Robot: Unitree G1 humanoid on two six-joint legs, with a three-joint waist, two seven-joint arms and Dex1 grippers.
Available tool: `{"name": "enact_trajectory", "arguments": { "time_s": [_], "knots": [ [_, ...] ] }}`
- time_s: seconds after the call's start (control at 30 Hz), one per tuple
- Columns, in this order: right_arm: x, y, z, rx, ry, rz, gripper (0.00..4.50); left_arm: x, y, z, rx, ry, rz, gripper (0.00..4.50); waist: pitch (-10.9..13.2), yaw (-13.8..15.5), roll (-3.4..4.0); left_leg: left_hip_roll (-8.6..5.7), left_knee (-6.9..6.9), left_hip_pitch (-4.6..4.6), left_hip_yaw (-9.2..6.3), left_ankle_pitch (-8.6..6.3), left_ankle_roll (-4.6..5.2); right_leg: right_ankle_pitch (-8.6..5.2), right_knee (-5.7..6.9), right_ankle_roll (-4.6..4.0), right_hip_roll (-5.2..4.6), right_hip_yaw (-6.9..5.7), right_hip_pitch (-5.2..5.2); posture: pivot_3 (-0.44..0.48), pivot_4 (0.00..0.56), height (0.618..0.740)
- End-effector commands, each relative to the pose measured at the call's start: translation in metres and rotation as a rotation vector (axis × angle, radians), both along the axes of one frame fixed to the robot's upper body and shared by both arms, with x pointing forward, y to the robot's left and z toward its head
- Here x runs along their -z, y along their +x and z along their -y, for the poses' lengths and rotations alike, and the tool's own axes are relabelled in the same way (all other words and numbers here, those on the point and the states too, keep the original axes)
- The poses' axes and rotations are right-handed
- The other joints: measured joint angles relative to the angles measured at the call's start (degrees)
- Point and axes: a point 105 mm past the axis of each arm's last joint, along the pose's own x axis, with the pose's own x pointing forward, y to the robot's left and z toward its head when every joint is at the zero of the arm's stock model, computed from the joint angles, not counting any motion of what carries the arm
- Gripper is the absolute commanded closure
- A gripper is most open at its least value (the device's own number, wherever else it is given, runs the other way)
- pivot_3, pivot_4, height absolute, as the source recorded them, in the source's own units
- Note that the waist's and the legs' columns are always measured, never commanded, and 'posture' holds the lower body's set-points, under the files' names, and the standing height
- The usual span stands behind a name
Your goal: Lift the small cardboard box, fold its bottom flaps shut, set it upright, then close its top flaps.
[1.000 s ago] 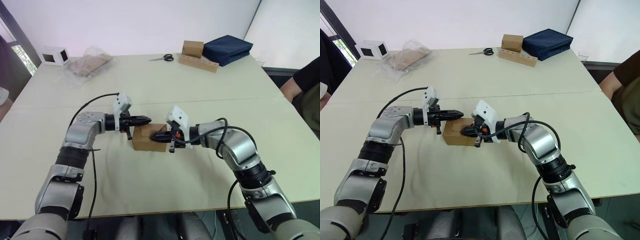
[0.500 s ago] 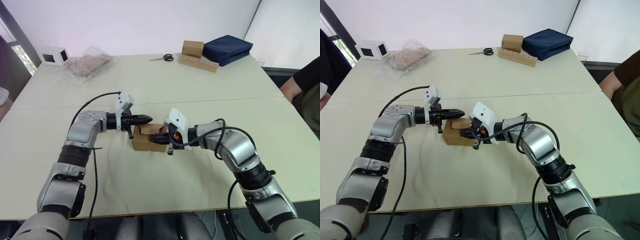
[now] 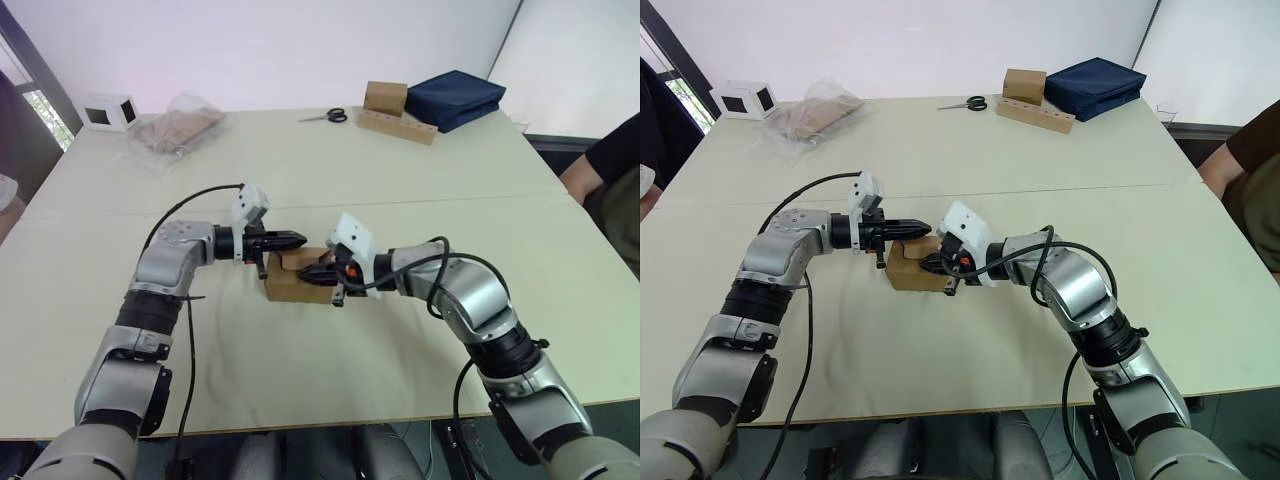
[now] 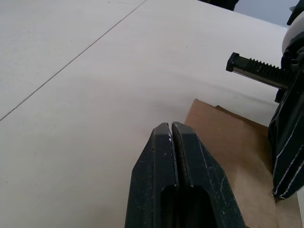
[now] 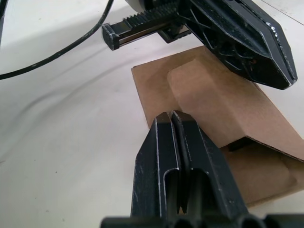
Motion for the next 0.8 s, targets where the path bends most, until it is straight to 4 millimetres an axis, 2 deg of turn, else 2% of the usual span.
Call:
{"name": "enact_trajectory", "arguments": {
  "time_s": [0.03, 0.27, 0.6, 0.8],
  "knots": [
    [-0.0057, 0.0086, 0.0008, 0.044, -0.002, 0.026, 4.50, -0.0001, -0.0042, 0.0000, 0.013, 0.015, 0.015, 4.45, 0.0, 0.0, -0.01, 0.00, 0.00, 0.00, -0.01, 0.00, 0.00, 0.00, 0.00, 0.00, 0.00, 0.00, 0.00, 0.000, 0.150, 0.740],
    [-0.0036, 0.0132, 0.0008, 0.066, -0.016, 0.023, 4.50, 0.0059, -0.0070, -0.0009, 0.016, 0.041, 0.013, 4.45, 0.0, 0.0, -0.01, 0.00, 0.00, 0.01, -0.01, 0.00, 0.00, 0.00, 0.00, 0.00, 0.00, 0.00, 0.01, 0.000, 0.150, 0.740],
    [-0.0058, 0.0161, -0.0007, 0.083, -0.005, 0.034, 4.50, -0.0013, -0.0119, -0.0033, 0.032, 0.031, 0.032, 4.45, 0.0, 0.0, -0.01, 0.00, 0.00, 0.01, -0.01, 0.00, 0.00, 0.00, 0.00, 0.00, 0.00, 0.00, 0.01, 0.000, 0.150, 0.740],
    [-0.0073, 0.0162, -0.0041, 0.078, 0.007, 0.041, 4.50, 0.0027, -0.0129, -0.0046, 0.031, 0.034, 0.019, 4.45, 0.0, 0.0, -0.01, 0.00, 0.00, 0.01, -0.01, 0.00, 0.00, 0.00, 0.00, 0.00, 0.01, 0.00, 0.01, 0.000, 0.150, 0.740]
  ]
}}
